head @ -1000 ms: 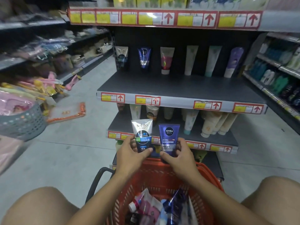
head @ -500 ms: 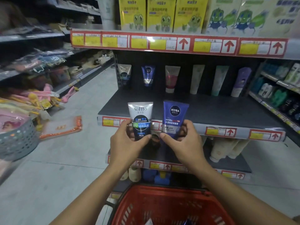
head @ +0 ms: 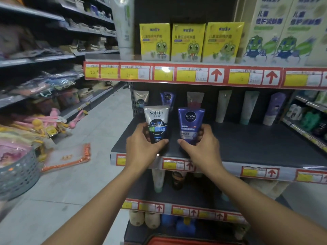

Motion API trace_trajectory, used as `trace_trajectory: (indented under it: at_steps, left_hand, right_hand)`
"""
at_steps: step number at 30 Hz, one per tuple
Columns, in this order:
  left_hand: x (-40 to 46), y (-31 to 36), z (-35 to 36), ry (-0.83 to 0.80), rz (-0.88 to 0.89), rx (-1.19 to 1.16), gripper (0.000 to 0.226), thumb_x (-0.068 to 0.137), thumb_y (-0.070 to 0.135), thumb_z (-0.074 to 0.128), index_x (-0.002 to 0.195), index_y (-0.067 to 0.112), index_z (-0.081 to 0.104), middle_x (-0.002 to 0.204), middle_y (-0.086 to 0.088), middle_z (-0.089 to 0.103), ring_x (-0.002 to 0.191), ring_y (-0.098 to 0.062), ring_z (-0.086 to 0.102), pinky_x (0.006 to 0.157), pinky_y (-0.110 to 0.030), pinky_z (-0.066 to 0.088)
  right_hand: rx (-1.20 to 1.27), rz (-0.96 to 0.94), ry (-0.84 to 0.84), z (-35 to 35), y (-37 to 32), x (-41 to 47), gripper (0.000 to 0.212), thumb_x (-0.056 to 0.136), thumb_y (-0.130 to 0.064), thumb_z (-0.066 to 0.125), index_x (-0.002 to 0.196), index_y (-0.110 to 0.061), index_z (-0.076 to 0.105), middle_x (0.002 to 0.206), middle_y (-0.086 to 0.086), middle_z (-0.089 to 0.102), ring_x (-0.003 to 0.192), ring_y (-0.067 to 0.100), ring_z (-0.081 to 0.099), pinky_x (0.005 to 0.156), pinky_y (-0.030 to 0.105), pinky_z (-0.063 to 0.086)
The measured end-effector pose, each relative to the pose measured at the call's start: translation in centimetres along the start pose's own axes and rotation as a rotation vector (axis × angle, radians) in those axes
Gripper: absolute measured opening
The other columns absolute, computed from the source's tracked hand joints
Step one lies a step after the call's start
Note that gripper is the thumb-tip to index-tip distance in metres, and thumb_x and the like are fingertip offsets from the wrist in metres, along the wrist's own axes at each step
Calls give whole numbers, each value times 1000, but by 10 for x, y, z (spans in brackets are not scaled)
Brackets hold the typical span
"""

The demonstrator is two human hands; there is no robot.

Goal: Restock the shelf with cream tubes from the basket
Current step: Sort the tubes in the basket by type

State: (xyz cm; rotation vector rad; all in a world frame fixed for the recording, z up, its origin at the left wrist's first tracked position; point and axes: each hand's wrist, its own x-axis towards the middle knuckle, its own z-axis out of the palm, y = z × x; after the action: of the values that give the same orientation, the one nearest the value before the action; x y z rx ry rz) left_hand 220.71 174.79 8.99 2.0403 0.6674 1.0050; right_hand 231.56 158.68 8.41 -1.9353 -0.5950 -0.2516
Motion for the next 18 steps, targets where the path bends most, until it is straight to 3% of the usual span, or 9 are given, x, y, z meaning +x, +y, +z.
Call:
trace_trajectory:
  at_steps: [6, 13, 18]
  left_hand:
    - [3, -8, 7, -2, -13, 65, 77, 71, 42, 96, 135, 19, 59, 120, 1, 75, 95, -11, 68, 82, -25, 57]
    - [-1, -13, 11, -1, -20, 108, 88, 68, 45, 97, 140, 18, 53, 130, -1, 69, 117, -20, 66, 88, -27, 53]
    - [4, -13, 12, 12, -39, 276, 75, 71, 56, 92, 130, 21, 60, 115, -1, 73, 106, -24, 66, 80, -36, 57]
  right_hand:
    - [-91, 25, -30, 15, 7, 5, 64, 72, -44, 92, 114, -37, 45, 114, -9, 66, 103, 11, 67, 89, 39, 60]
    - [-206, 26, -51, 10, 6, -4, 71, 73, -49, 89, 126, -31, 45, 121, -9, 61, 109, 10, 61, 91, 34, 56]
    - [-338, 69, -118, 12, 4, 0, 50, 78, -48, 86, 114, -28, 57, 111, -6, 66, 103, 16, 65, 77, 29, 50]
